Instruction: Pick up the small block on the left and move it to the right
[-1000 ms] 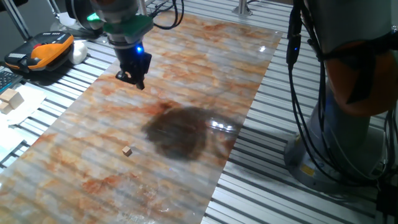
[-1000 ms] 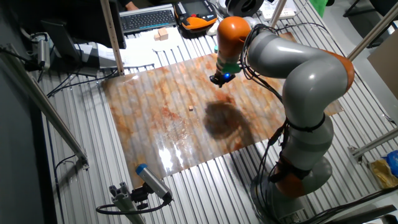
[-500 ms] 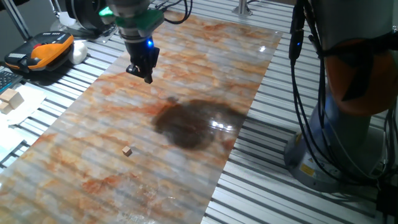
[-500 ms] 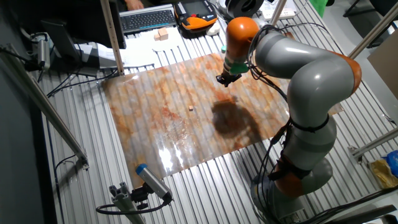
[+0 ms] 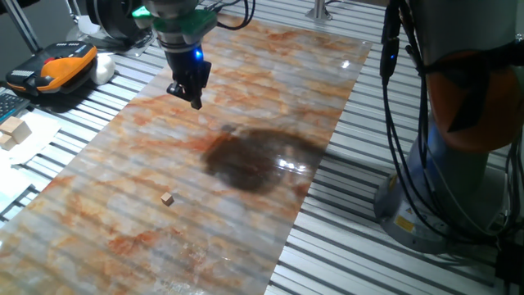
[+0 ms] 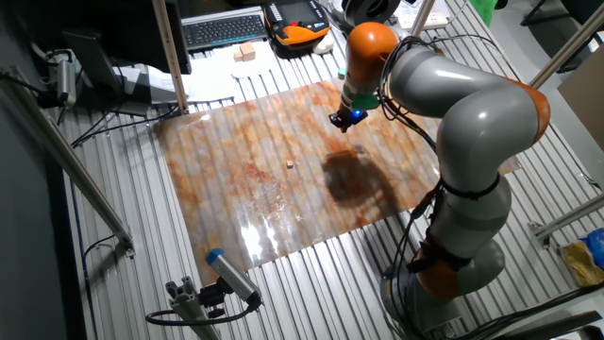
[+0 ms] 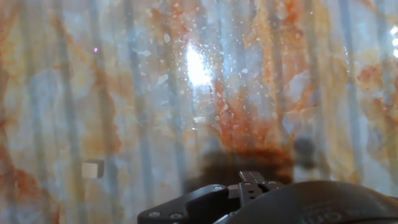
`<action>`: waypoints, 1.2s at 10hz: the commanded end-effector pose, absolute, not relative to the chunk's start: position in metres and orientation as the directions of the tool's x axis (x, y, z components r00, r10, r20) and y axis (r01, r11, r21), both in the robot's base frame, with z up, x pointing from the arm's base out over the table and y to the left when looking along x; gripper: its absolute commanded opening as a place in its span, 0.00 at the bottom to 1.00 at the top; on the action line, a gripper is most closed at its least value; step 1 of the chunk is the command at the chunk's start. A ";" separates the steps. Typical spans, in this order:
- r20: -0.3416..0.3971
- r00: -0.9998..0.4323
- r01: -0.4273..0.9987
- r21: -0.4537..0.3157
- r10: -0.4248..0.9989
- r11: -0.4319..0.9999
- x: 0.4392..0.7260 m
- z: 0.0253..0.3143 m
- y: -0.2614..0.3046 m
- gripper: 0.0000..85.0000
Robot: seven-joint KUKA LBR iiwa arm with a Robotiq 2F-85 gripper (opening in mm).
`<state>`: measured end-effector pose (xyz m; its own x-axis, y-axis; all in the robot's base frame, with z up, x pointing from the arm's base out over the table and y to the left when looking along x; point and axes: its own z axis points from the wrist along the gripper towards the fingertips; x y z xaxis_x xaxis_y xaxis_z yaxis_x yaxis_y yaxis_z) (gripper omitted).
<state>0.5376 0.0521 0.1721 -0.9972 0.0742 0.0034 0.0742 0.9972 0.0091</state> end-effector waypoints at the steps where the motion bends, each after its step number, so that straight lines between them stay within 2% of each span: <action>1: 0.003 -0.997 0.073 0.009 0.073 0.997 0.536 0.173 0.052 0.00; 12: -0.013 -0.998 0.062 -0.011 0.062 0.998 0.530 0.178 0.046 0.00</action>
